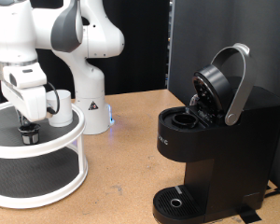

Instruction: Make a cup of coffee with the keurig machine

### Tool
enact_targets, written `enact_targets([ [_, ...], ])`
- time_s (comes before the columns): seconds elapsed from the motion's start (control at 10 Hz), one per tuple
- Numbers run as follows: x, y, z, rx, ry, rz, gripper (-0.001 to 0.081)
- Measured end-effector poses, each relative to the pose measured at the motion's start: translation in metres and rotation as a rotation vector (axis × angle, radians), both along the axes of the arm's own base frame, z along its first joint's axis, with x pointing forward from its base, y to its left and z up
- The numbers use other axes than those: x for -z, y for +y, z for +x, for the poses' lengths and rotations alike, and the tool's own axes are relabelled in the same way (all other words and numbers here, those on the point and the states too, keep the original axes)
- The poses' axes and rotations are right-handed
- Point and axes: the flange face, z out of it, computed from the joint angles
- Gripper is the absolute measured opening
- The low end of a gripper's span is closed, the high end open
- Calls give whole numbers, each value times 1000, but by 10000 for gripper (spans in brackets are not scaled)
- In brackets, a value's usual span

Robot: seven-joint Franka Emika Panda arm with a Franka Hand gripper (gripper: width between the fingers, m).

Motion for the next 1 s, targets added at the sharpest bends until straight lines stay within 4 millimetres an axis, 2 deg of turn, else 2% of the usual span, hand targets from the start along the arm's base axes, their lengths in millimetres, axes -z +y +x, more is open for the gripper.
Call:
enact_targets([
  [0.1,0,0,0,1,4,3,4],
  [0.2,-1,0,-1,2,8,6,133],
  [0.3,-1,0,-1,2,9,8,133],
  [0.4,-2,0,-1,2,9,9,270],
  [0.5,-3,0,-1,4,5,14,452],
  [0.6,-5,1,-1,7,-2,30,452],
  [0.7,-11,2,0,15,-9,57,588],
  [0.8,-20,3,2,21,-17,84,588],
  [0.9,-29,4,4,27,-24,102,749],
  [1.0,-37,5,7,27,-30,102,790],
])
